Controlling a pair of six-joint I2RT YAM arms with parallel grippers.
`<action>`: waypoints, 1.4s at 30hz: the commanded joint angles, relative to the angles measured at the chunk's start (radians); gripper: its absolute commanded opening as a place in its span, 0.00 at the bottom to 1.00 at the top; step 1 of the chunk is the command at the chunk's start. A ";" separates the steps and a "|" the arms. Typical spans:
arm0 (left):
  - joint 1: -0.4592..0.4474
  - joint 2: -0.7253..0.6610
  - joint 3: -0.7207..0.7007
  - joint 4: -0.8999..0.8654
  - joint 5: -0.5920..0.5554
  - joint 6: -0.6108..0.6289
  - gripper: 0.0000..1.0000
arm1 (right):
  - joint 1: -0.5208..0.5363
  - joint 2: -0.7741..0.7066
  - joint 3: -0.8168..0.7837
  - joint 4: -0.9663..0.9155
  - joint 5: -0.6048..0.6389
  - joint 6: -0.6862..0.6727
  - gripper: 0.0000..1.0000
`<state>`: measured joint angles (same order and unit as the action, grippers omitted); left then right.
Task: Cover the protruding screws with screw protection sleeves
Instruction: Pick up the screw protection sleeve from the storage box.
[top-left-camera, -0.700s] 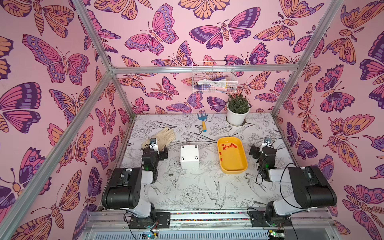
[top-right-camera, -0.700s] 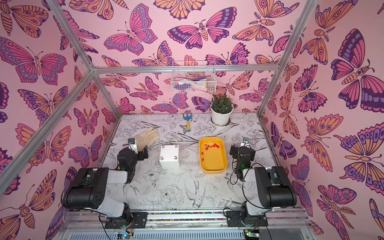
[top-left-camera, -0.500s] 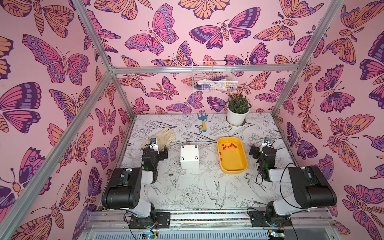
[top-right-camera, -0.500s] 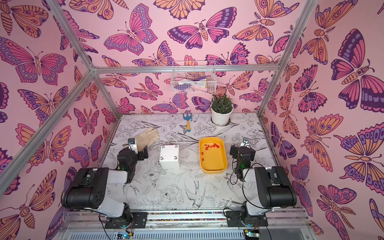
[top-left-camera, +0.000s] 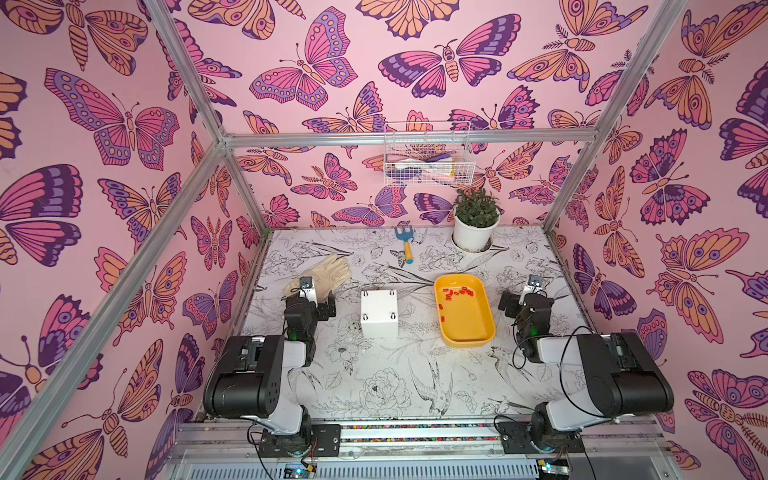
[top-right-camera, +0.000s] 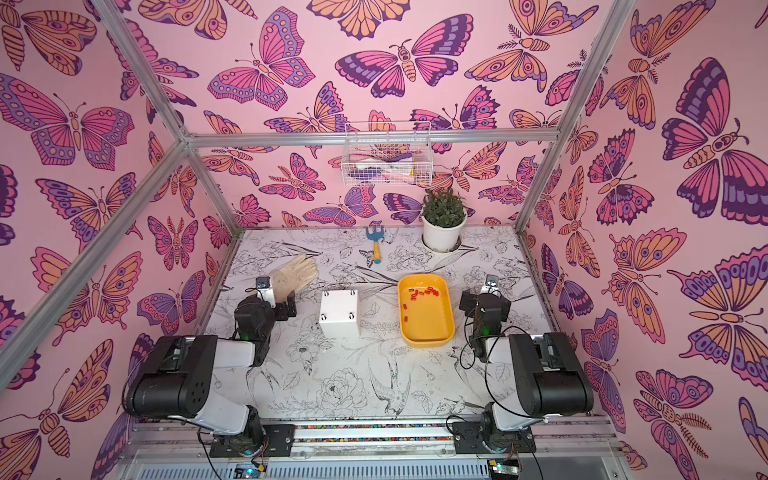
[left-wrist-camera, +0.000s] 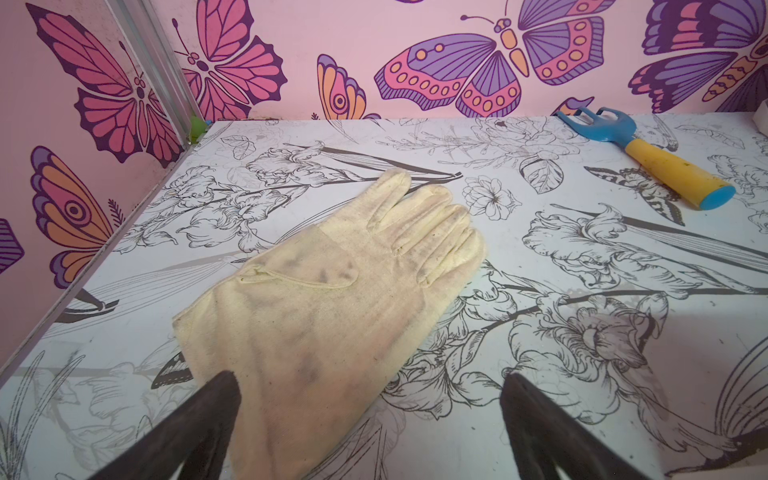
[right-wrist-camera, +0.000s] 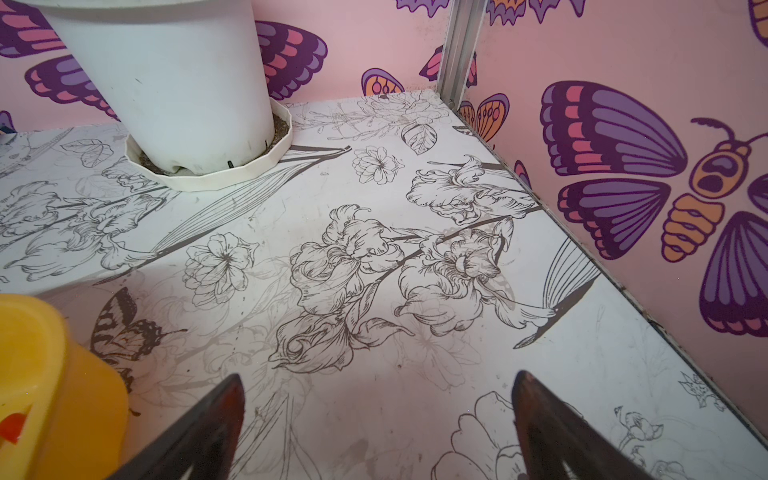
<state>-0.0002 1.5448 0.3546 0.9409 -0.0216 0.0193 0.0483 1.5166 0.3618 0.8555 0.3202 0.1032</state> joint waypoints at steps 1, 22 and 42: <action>0.002 0.004 0.004 -0.010 0.012 0.014 1.00 | 0.001 -0.012 0.020 -0.007 -0.004 -0.010 0.99; 0.005 0.005 0.006 -0.017 0.009 0.007 1.00 | 0.002 -0.012 0.020 -0.007 -0.004 -0.010 0.99; 0.063 -0.509 0.125 -0.692 -0.162 -0.474 1.00 | 0.002 -0.336 0.464 -1.033 0.020 0.183 0.99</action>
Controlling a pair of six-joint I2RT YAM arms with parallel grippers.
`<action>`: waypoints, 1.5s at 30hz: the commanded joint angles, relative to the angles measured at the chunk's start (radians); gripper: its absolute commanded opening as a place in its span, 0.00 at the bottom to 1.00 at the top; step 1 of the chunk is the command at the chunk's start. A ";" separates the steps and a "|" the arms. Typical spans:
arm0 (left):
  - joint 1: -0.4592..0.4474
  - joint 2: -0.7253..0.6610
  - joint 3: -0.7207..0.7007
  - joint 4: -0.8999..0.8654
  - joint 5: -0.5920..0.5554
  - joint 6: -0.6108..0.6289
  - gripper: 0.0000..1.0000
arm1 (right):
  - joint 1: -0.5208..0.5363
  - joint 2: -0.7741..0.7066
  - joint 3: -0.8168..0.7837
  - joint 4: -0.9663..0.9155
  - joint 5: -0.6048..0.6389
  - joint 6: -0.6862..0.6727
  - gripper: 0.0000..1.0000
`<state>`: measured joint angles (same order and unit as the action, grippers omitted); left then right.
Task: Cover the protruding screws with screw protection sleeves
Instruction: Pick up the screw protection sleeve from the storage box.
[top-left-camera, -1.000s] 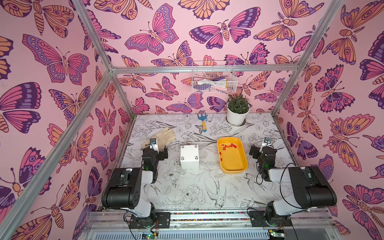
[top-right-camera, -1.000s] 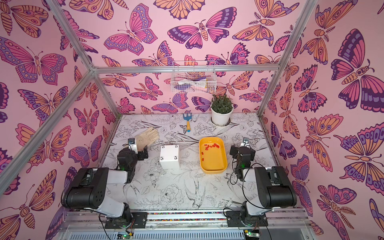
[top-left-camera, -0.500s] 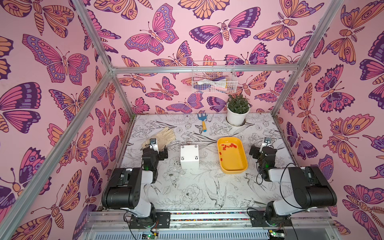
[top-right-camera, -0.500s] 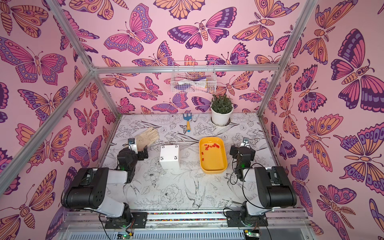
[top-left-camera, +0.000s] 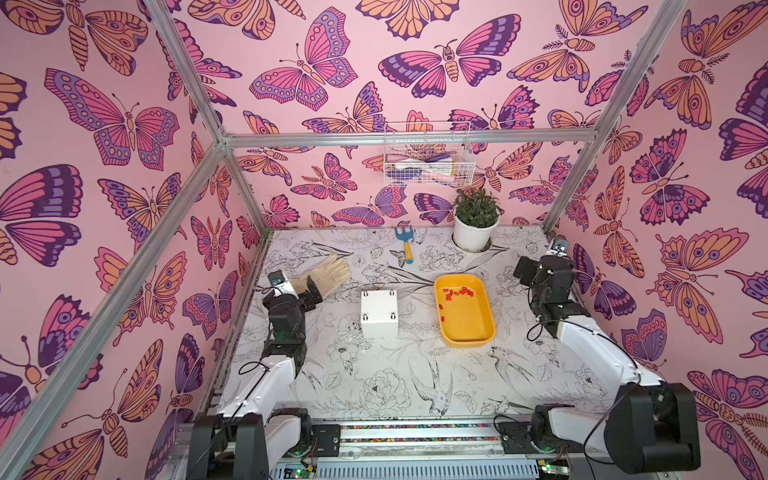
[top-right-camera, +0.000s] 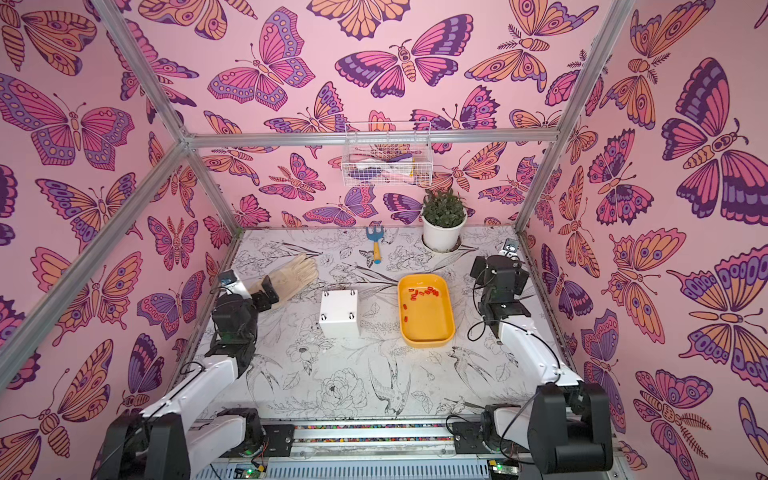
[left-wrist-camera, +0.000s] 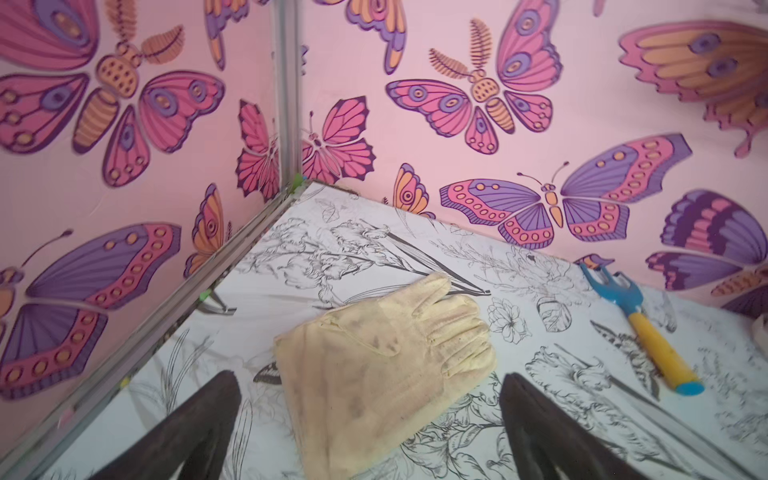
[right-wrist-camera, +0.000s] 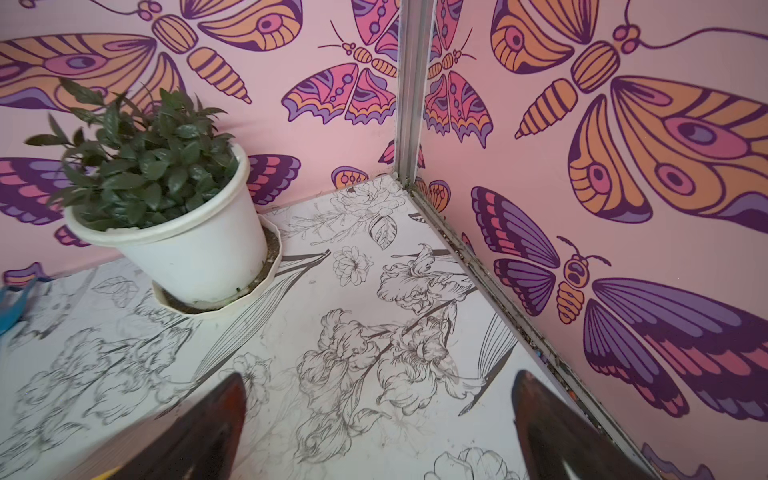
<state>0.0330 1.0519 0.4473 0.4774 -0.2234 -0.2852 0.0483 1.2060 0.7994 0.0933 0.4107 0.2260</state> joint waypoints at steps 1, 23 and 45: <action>0.046 -0.016 0.035 -0.228 0.113 -0.192 1.00 | 0.004 -0.042 0.038 -0.310 -0.109 0.070 0.99; -0.187 -0.063 0.321 -0.703 0.057 -0.157 1.00 | 0.231 0.078 0.340 -0.705 -0.281 0.034 0.99; -0.389 0.076 0.516 -0.974 -0.044 -0.083 1.00 | 0.375 0.570 0.579 -0.727 -0.528 0.061 0.37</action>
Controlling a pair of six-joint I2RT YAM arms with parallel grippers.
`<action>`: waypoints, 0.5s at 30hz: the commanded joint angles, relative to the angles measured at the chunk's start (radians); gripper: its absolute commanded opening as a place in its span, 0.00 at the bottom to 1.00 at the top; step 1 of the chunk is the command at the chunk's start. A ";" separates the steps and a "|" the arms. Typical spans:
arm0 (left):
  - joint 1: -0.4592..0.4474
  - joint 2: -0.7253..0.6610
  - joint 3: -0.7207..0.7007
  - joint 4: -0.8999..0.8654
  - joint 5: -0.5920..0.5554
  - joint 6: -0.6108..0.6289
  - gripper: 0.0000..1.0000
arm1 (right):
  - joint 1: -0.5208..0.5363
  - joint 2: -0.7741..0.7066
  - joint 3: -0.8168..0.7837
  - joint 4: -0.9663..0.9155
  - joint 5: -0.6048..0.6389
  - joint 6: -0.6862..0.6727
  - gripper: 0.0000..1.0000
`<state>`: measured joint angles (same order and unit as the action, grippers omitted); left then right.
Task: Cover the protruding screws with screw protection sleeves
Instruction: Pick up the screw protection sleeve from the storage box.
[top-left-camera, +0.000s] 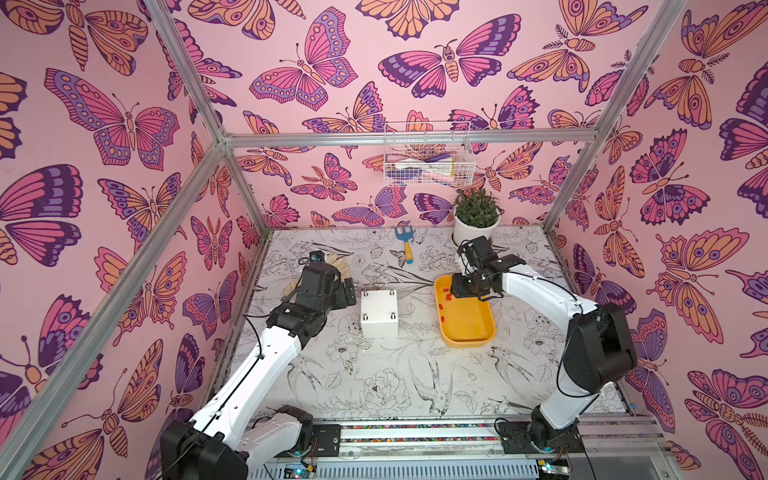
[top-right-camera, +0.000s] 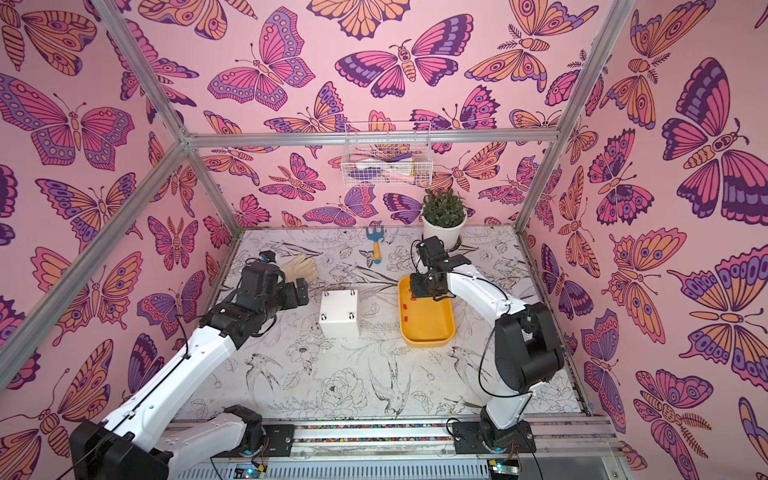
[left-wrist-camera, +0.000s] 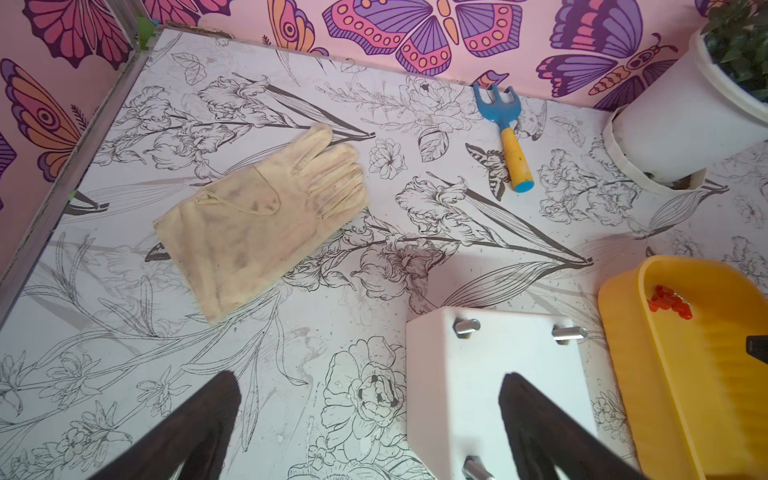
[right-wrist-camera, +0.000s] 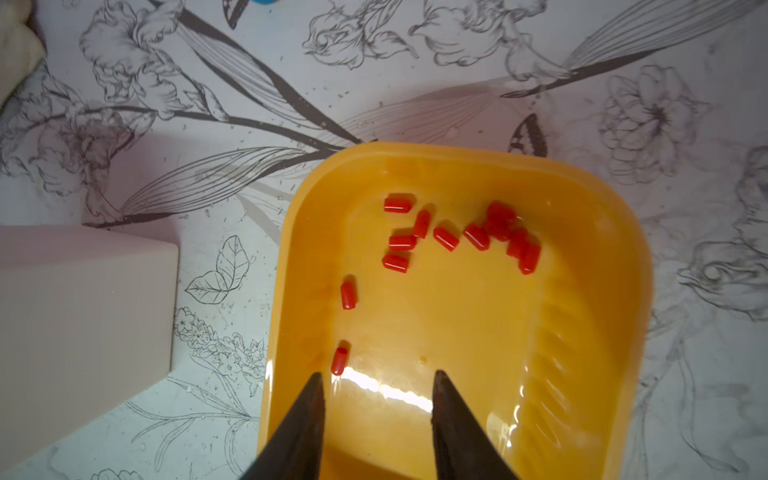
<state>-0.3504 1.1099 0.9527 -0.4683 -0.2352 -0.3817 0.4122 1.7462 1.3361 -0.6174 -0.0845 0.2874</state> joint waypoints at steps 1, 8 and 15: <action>-0.005 0.025 0.013 -0.029 -0.034 0.015 1.00 | 0.011 0.039 0.043 -0.011 -0.036 -0.001 0.35; -0.005 0.050 0.023 -0.026 -0.047 0.018 1.00 | 0.013 0.086 0.041 0.030 -0.101 0.001 0.27; -0.005 0.021 0.003 -0.014 -0.060 0.014 1.00 | 0.015 0.133 0.033 0.072 -0.121 0.023 0.21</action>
<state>-0.3523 1.1557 0.9535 -0.4755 -0.2703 -0.3748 0.4217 1.8523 1.3521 -0.5644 -0.1810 0.2913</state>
